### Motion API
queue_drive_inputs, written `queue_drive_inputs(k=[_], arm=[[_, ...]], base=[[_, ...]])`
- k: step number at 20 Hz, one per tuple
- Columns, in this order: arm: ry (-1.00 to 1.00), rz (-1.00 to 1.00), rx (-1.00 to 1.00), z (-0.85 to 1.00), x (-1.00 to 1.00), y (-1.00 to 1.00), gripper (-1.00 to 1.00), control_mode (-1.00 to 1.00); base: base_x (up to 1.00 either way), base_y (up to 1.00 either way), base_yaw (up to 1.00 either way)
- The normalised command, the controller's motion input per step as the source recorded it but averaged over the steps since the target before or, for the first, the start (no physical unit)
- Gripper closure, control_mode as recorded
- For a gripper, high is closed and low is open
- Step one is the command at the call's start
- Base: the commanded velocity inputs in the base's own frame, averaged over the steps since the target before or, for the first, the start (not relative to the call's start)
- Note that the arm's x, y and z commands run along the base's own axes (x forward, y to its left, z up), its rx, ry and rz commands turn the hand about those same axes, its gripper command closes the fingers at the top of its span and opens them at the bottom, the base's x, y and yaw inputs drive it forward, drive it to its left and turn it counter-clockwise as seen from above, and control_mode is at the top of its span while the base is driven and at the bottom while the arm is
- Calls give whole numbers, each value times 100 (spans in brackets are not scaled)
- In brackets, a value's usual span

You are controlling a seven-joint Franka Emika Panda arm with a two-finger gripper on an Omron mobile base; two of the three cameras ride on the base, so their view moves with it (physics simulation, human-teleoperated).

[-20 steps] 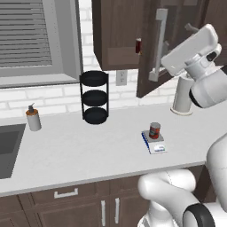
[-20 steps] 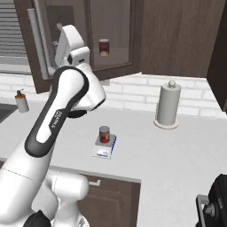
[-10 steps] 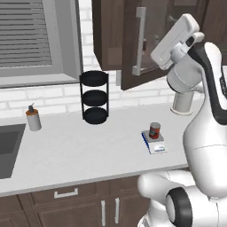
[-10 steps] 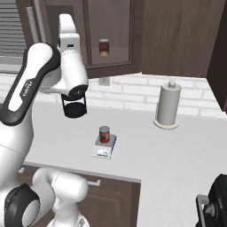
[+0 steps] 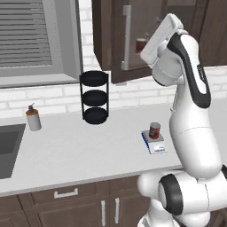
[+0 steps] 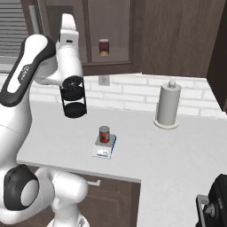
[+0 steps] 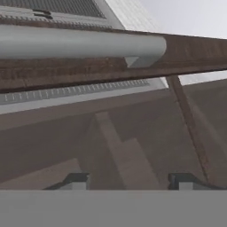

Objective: Pick the canned food and place it on the digital scale for weighing, and close the cabinet.

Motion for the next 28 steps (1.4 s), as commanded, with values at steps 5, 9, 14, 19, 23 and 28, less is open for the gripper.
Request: queue_drive_inputs(k=[5,9,14,19,23,28], arm=[[6,0,1,-52,100,0,-100,-100],[17,0,0,-27,96,-6,-100,-100],[11,0,0,-35,99,-4,-100,-100],[1,0,0,-43,70,-1,-100,-100],[-5,0,-1,-69,2,-1,-100,-100],[-5,0,-1,-100,0,-3,-100,-100]], base=[[0,0,0],[0,0,0],[0,0,0],[0,0,0],[0,0,0],[0,0,0]])
